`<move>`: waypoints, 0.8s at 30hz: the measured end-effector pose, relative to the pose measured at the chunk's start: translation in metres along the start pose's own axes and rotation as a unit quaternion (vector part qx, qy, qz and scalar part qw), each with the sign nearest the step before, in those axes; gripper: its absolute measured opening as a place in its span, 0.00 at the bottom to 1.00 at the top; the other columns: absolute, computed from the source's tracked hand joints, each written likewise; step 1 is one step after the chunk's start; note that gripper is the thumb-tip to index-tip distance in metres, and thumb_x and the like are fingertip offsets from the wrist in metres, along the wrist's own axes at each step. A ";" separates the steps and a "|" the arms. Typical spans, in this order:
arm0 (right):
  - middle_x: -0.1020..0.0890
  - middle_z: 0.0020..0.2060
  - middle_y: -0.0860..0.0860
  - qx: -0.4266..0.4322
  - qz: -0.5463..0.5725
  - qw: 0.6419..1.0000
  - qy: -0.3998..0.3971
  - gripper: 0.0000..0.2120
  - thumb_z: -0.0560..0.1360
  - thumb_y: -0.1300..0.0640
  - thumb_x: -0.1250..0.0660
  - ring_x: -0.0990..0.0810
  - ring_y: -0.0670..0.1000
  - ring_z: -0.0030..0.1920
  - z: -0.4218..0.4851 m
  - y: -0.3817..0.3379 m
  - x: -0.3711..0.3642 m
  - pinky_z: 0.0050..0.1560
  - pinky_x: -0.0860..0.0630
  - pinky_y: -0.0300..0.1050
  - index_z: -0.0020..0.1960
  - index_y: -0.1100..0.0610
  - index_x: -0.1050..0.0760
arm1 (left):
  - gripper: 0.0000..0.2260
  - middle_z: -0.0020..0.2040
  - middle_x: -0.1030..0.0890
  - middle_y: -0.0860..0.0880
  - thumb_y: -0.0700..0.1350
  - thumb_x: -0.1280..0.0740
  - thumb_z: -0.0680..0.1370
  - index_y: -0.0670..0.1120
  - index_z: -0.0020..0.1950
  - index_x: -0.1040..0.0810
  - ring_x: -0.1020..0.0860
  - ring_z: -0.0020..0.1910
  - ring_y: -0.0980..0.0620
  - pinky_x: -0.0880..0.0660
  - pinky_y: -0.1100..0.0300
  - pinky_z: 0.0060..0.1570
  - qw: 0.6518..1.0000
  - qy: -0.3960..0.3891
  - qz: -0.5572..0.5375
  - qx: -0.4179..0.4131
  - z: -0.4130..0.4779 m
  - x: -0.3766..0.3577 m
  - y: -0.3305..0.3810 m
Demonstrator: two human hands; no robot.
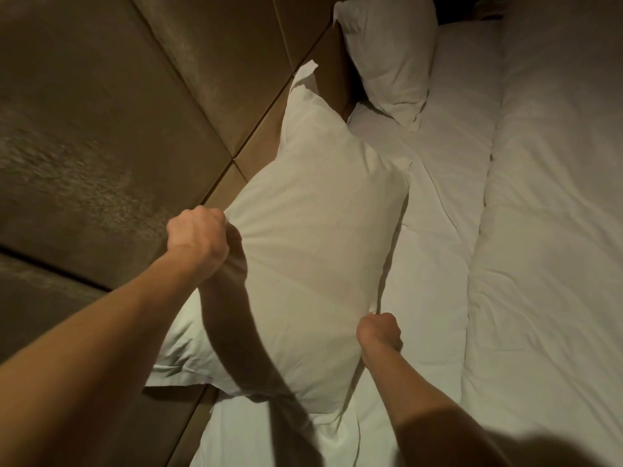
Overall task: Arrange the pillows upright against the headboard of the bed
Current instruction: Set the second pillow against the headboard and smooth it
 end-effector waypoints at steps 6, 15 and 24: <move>0.17 0.47 0.56 -0.025 0.041 0.998 -0.040 0.20 0.69 0.44 0.39 0.18 0.62 0.46 0.015 0.004 -0.007 0.50 0.19 0.56 0.52 0.56 0.22 | 0.11 0.49 0.20 0.46 0.42 0.34 0.78 0.46 0.60 0.22 0.19 0.49 0.45 0.28 0.54 0.40 0.999 -0.015 0.024 -0.035 0.009 -0.002 0.016; 0.21 0.60 0.59 0.009 0.122 0.990 -0.076 0.33 0.70 0.41 0.51 0.22 0.65 0.58 0.056 -0.048 0.011 0.62 0.27 0.62 0.65 0.58 0.26 | 0.16 0.47 0.22 0.41 0.56 0.39 0.80 0.44 0.57 0.28 0.20 0.48 0.38 0.29 0.51 0.42 0.990 0.024 -0.139 -0.023 0.043 0.016 0.032; 0.20 0.56 0.58 0.012 0.191 0.978 -0.083 0.34 0.68 0.35 0.48 0.21 0.62 0.52 0.107 -0.090 0.021 0.58 0.24 0.61 0.64 0.56 0.27 | 0.18 0.59 0.21 0.38 0.56 0.44 0.83 0.42 0.62 0.30 0.22 0.58 0.36 0.28 0.49 0.50 0.978 -0.034 -0.207 -0.001 0.092 0.011 0.066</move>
Point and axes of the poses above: each hand's wrist, its own z-axis towards the middle knuckle, its own x-axis out of the back of the hand, y = z × x, the point moved 7 cm from there along z, towards the middle knuckle
